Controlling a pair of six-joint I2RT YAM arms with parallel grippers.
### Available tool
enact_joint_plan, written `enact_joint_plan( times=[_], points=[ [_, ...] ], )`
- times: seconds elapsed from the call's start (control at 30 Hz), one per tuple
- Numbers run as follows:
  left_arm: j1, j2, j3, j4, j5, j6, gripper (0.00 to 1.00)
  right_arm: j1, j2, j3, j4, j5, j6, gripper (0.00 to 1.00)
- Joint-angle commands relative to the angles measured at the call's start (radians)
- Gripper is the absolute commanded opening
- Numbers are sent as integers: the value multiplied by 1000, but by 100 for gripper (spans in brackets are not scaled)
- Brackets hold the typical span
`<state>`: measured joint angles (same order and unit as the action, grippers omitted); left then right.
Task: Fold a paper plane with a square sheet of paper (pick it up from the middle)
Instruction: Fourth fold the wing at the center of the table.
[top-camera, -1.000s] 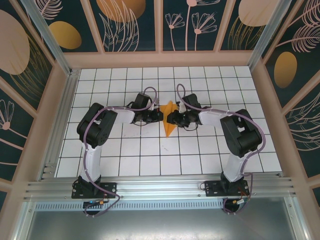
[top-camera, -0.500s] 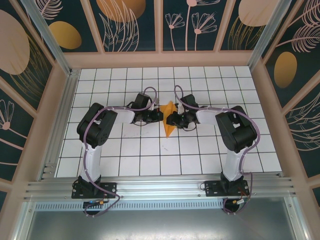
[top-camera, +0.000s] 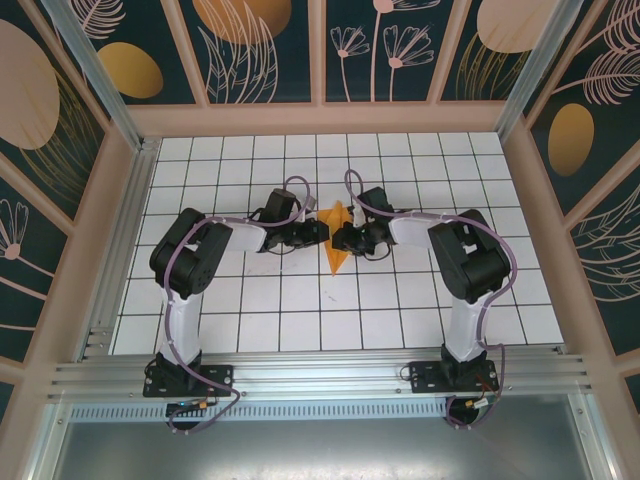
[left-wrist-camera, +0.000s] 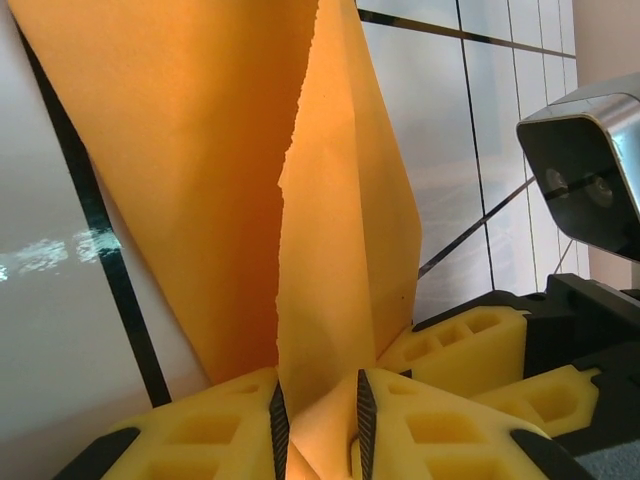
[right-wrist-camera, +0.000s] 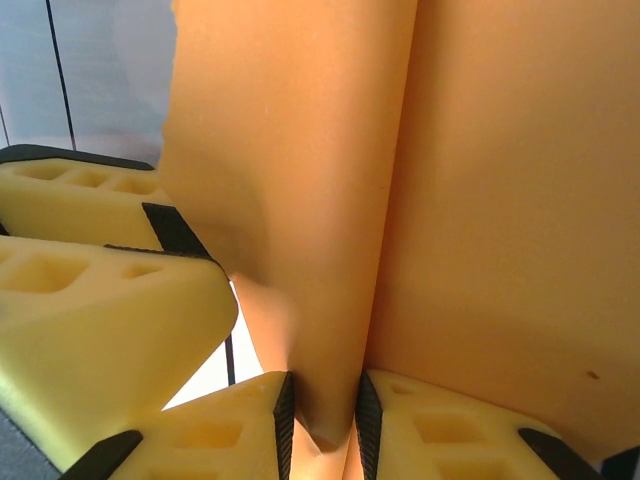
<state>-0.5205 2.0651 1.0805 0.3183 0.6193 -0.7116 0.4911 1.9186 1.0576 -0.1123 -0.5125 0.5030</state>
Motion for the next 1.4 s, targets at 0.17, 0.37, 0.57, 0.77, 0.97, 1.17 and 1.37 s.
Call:
enact_joint_plan(
  times=[0.17,0.37,0.57,0.77,0.97,1.17,1.37],
  points=[
    [-1,-8,-4,-51,-45,16,12,20,62,-2,-75,107,-24,29],
    [1,2,33,-159,-94,119,0,3,29,-39,-19,47,-29,41],
    [2,10,60,-205,-111,159,0,-8,9,-61,-8,31,-64,43],
    [4,-1,86,-237,-127,189,0,-32,-2,-83,14,11,-67,42],
    [5,15,95,-256,-138,203,0,-32,10,-82,2,21,-69,41],
    [5,30,107,-275,-119,216,0,-21,30,-64,-25,52,-88,36],
    [6,28,110,-285,-130,219,0,1,47,-55,-57,113,-125,31]
  ],
)
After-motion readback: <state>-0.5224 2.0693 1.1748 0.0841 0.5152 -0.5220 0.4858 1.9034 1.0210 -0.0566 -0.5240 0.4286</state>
